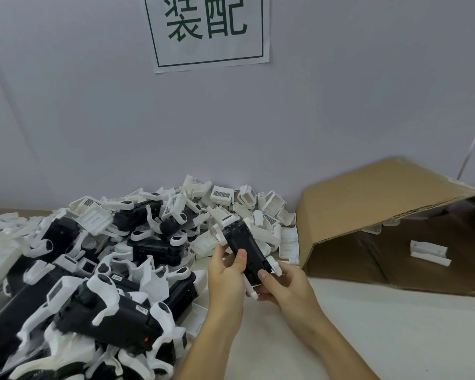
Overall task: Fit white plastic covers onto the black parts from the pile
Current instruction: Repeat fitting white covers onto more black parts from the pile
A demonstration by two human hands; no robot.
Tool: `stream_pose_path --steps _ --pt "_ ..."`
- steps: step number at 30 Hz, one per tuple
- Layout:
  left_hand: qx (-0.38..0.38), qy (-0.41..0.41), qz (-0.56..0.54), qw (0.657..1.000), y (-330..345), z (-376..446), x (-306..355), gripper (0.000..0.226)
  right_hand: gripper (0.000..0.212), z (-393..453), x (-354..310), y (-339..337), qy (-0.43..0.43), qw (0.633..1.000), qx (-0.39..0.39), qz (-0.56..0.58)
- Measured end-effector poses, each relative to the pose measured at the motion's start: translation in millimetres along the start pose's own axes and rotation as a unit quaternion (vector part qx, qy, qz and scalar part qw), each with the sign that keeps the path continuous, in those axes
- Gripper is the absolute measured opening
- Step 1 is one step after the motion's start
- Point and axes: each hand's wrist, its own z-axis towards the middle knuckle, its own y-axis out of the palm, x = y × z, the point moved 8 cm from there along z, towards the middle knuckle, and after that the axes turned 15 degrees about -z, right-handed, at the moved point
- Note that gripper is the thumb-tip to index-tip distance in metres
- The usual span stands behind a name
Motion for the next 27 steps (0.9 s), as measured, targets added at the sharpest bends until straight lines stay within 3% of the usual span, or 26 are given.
stream_pose_path --steps 11,17,27 --pt "-0.034 0.035 0.047 0.998 9.8 -7.3 9.1 0.019 0.027 0.8 5.9 2.1 0.014 1.000 -0.011 -0.007" --pt "-0.074 0.061 0.083 0.992 15.8 -7.3 13.4 0.019 0.015 -0.2 5.1 1.1 0.021 1.000 -0.006 0.017" --pt "-0.046 0.039 0.076 0.995 10.9 -6.9 9.2 0.019 0.017 2.2 9.0 3.9 0.023 0.996 -0.037 0.076"
